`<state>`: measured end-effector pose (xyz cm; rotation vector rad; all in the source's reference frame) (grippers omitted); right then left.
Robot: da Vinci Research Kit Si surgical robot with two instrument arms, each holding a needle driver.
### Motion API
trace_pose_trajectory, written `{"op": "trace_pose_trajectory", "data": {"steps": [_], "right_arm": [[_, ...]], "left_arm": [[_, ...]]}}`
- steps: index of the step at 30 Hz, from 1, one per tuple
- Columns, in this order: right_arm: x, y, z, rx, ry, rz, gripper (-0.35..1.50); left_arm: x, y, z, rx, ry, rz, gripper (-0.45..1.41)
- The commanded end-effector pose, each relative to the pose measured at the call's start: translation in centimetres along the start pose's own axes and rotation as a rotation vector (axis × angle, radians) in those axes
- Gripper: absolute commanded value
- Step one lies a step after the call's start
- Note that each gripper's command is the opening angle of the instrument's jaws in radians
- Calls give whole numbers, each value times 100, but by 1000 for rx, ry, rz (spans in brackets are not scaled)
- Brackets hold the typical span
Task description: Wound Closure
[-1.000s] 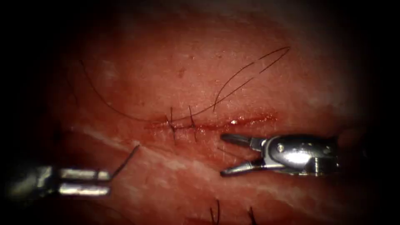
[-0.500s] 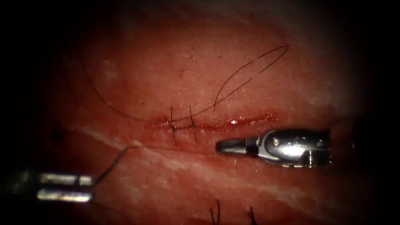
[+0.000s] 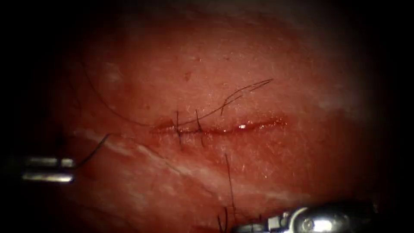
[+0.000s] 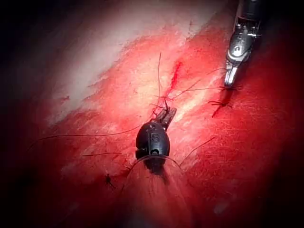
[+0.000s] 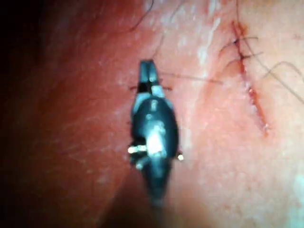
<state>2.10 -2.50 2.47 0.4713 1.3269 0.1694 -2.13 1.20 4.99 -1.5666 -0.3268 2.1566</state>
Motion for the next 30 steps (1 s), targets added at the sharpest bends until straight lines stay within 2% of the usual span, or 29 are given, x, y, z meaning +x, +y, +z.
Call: {"op": "trace_pose_trajectory", "data": {"steps": [1,4,6,7,9,10,11,13,14,16,18,21,24,25,26,27,28,29,30], "right_arm": [[5,-20,8,19,6,0,-35],[15,-12,6,6,19,-29,-33],[10,-3,3,-22,24,-47,32],[10,-3,3,-22,24,-47,32],[-1,13,0,-51,14,-71,71],[-5,17,-1,-54,12,-76,78],[-25,40,-5,-76,8,-84,86],[-46,60,-5,-96,1,-96,88],[-61,71,-3,-107,-4,-100,88],[-75,80,-1,-117,-9,-104,86],[-80,84,1,-121,-11,-106,86],[-104,100,11,-148,-22,-115,81],[-115,110,23,-163,-28,-118,76],[-116,114,27,-169,-29,-117,66],[-116,117,29,-172,-30,-116,47],[-116,117,29,-172,-30,-116,47],[-116,120,30,-173,-30,-115,-13],[-117,120,29,-176,-28,-116,-35],[-117,120,28,-158,-30,-116,-35]], "left_arm": [[-9,1,7,2,-1,-2,-45],[-9,-1,1,9,-7,-4,-45],[-8,-2,-5,21,-6,-7,-45],[-8,-2,-5,21,-6,-7,-45],[-6,-4,-16,42,-3,-7,-45],[-6,-5,-20,47,-3,-3,-45],[0,-10,-39,68,4,-6,-45],[6,-15,-58,94,13,-4,-45],[11,-18,-69,111,19,-3,-45],[15,-19,-76,129,22,1,-45],[16,-19,-77,136,22,-2,-45],[17,-17,-72,138,22,2,-45],[15,-15,-63,135,26,4,-45],[15,-15,-59,134,27,5,-45],[14,-16,-58,131,28,5,-45],[14,-16,-58,131,28,5,-45],[12,-17,-56,131,29,6,-45],[11,-18,-56,131,29,6,-45],[10,-19,-56,131,29,7,-45]]}}
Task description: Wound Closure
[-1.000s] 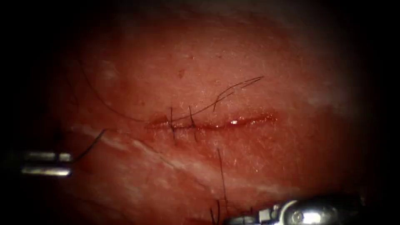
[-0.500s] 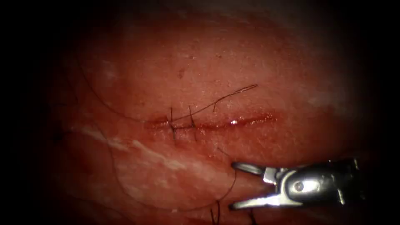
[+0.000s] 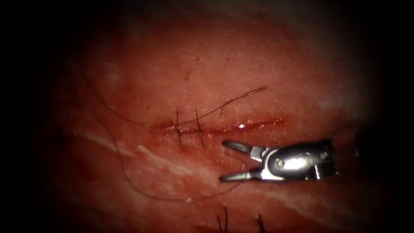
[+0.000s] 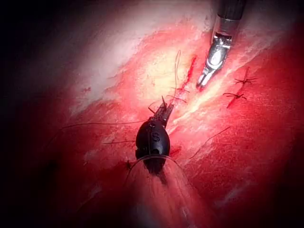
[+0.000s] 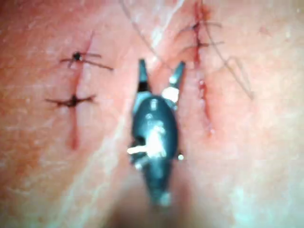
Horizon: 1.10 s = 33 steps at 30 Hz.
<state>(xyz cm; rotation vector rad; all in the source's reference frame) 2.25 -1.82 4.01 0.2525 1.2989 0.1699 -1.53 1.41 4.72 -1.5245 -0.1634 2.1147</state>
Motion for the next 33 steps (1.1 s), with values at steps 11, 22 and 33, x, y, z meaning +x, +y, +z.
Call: {"op": "trace_pose_trajectory", "data": {"steps": [11,22,33], "right_arm": [[26,-37,-19,14,-26,13,-35],[114,-135,-31,103,-13,-2,-35],[174,-174,-38,207,29,-12,-35]], "left_arm": [[-23,-6,16,1,2,5,-45],[-64,-29,24,0,6,12,-45],[-71,-36,22,3,4,9,-45]]}}
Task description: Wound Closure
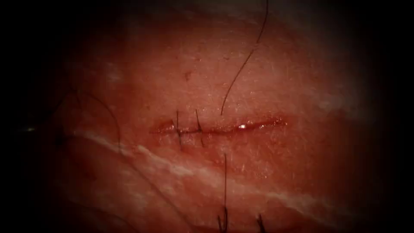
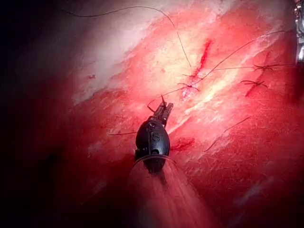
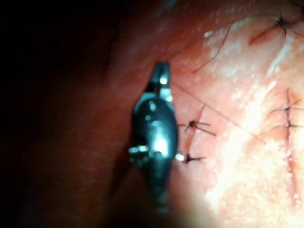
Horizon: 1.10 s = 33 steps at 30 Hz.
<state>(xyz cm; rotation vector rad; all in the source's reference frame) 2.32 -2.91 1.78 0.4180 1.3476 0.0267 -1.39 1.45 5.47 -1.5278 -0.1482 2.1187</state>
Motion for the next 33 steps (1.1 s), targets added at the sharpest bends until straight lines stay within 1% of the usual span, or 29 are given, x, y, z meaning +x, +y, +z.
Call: {"op": "trace_pose_trajectory", "data": {"steps": [1,2,4,6,7,8,9,10,11,12,13,15,17,19,20,22,24,25,26,27,28,30,33], "right_arm": [[-6,-2,-1,-17,3,-5,-28],[-8,3,-5,-42,6,-17,9],[-14,18,-15,-103,19,-39,69],[-23,32,-24,-142,21,-64,89],[-23,32,-24,-142,21,-64,89],[-46,54,-36,-178,11,-94,98],[-57,62,-38,-186,5,-98,101],[-74,73,-37,-199,-4,-99,103],[-84,79,-36,-205,-8,-100,104],[-110,92,-32,-219,-24,-105,104],[-110,92,-32,-219,-24,-105,104],[-143,110,-25,-253,-45,-112,104],[-157,118,-20,-265,-52,-116,104],[-166,125,-15,-274,-57,-117,101],[-171,131,-10,-282,-61,-116,96],[-172,136,-7,-290,-61,-114,93],[-172,143,-4,-297,-64,-110,67],[-171,145,-3,-299,-65,-108,42],[-171,147,-3,-299,-65,-107,10],[-171,150,-4,-302,-66,-104,-30],[-170,152,-5,-302,-67,-103,-35],[-170,152,-7,-296,-63,-103,-35],[-165,145,-7,-271,-97,-101,-35]], "left_arm": [[-7,2,7,-3,1,-1,-45],[-7,2,6,-4,1,-1,-45],[-7,1,6,-4,1,-1,-45],[-7,0,5,-5,1,-2,-45],[-7,0,5,-5,1,-2,-45],[-9,-4,2,3,-3,-2,-45],[-11,-7,1,5,-4,-2,-45],[-14,-12,-1,11,-7,-2,-45],[-16,-14,-2,14,-9,-8,-45],[-19,-19,-4,19,-11,-8,-45],[-19,-19,-4,19,-11,-8,-45],[-28,-26,-3,33,-17,-13,-45],[-31,-28,-1,40,-19,-18,-45],[-34,-29,4,51,-21,-17,-45],[-37,-29,8,50,-19,-22,-45],[-38,-30,13,51,-19,-27,-45],[-41,-30,17,49,-16,-25,-45],[-42,-29,18,47,-15,-24,-45],[-43,-29,19,48,-15,-24,-45],[-44,-28,19,49,-15,-22,-45],[-45,-28,19,49,-15,-28,-45],[-46,-27,20,50,-15,-26,-45],[-48,-27,20,50,-15,-25,-45]]}}
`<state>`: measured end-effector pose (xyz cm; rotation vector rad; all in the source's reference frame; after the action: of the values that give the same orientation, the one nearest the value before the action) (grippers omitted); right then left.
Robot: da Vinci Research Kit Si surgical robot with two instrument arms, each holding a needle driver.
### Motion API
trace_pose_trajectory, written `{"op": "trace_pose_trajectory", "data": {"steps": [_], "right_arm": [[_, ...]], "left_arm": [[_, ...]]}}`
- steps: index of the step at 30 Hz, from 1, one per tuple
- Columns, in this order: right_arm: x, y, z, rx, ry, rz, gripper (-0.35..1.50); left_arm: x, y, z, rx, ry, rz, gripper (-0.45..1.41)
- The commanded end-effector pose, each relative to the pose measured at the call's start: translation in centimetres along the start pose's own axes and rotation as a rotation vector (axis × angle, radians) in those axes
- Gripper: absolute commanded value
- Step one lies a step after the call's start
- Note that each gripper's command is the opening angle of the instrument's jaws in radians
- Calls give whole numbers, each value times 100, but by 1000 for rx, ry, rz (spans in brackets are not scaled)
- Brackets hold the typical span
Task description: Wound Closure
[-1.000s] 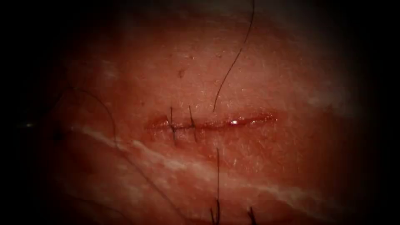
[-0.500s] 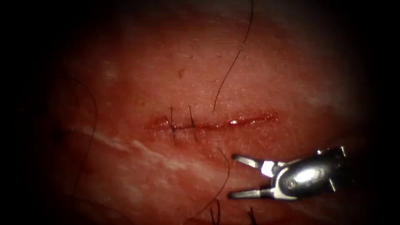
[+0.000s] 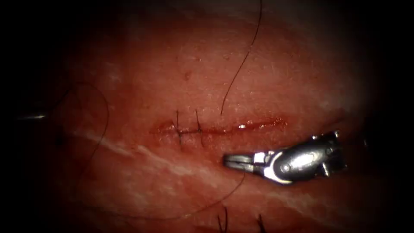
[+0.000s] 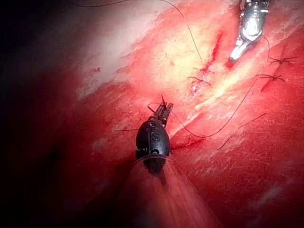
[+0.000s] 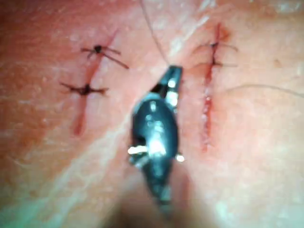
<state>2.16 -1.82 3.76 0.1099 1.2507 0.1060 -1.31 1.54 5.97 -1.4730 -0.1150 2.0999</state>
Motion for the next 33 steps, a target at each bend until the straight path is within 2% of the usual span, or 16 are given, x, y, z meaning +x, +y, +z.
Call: {"op": "trace_pose_trajectory", "data": {"steps": [1,3,8,9,11,13,14,16,19,20,22,24,26,33], "right_arm": [[1,-18,1,10,-3,4,-35],[11,-26,-3,12,-3,5,-35],[51,-67,-18,43,3,3,-35],[69,-84,-23,57,6,2,-35],[89,-102,-27,70,8,0,-35],[119,-125,-31,96,13,-7,-35],[119,-125,-31,96,13,-7,-35],[148,-142,-30,110,25,-22,-35],[165,-145,-26,100,31,-32,-35],[167,-143,-25,95,35,-35,-25],[165,-134,-25,69,39,-37,37],[158,-123,-26,48,41,-40,66],[144,-110,-28,38,31,-41,83],[81,-71,-33,2,5,-39,88]], "left_arm": [[-8,2,8,-2,1,-1,-45],[-9,3,8,-1,1,0,-45],[-10,3,8,0,4,1,-45],[-11,2,9,1,4,1,-45],[-12,2,10,2,4,1,-45],[-13,2,10,2,4,3,-45],[-13,2,10,2,4,3,-45],[-15,2,11,1,2,4,-45],[-15,2,11,2,1,4,-45],[-15,2,11,2,1,4,-45],[-14,4,10,3,1,4,-45],[-14,5,10,4,1,4,-45],[-13,5,9,4,1,4,-45],[-14,4,9,3,1,3,-45]]}}
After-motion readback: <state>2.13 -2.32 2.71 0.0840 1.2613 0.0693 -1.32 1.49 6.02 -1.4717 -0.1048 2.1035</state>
